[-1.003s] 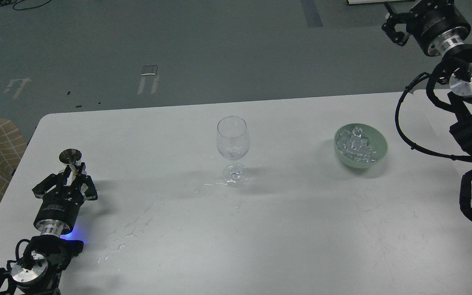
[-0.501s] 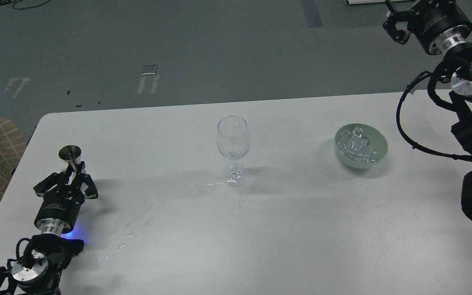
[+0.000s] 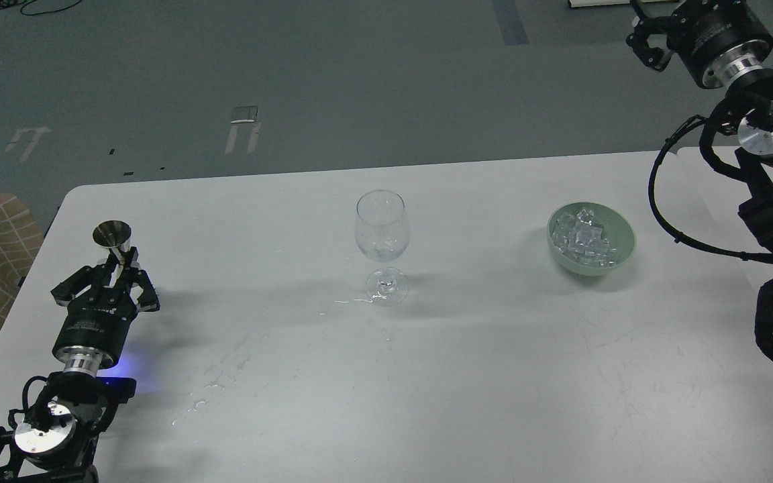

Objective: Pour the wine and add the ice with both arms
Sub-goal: 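Close the left gripper around the silver jigger, then lift the jigger upward with the left gripper, then carry the jigger with the left gripper over the wine glass, then tilt the jigger over the wine glass mouth with the left gripper, then bring the jigger back down toward its starting spot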

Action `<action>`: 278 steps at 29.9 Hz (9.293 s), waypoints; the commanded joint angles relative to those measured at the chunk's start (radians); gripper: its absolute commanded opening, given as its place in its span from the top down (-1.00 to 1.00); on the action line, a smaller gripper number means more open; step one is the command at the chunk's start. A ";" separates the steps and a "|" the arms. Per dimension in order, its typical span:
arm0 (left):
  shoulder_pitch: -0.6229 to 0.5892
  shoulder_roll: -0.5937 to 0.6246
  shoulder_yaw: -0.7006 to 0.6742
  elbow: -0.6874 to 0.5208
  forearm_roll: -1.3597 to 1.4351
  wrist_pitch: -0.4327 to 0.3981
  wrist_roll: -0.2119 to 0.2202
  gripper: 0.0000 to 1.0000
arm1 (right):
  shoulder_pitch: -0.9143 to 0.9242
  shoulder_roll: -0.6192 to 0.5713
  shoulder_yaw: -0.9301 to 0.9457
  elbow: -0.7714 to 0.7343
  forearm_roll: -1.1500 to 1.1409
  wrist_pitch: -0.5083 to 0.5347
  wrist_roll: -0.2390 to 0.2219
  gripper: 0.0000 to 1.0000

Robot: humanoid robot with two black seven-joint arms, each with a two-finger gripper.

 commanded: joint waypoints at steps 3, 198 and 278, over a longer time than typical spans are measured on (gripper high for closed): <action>0.023 0.030 0.017 -0.068 0.009 0.000 0.030 0.93 | -0.001 -0.002 0.001 0.001 0.000 0.000 0.000 -1.00; -0.311 0.018 0.508 -0.521 1.218 0.285 0.040 1.00 | -0.078 -0.114 0.027 0.135 0.011 0.006 0.006 -1.00; -0.367 0.006 0.049 0.166 -0.178 0.293 -0.121 1.00 | -0.110 -0.164 -0.123 0.118 -0.012 0.000 0.002 -1.00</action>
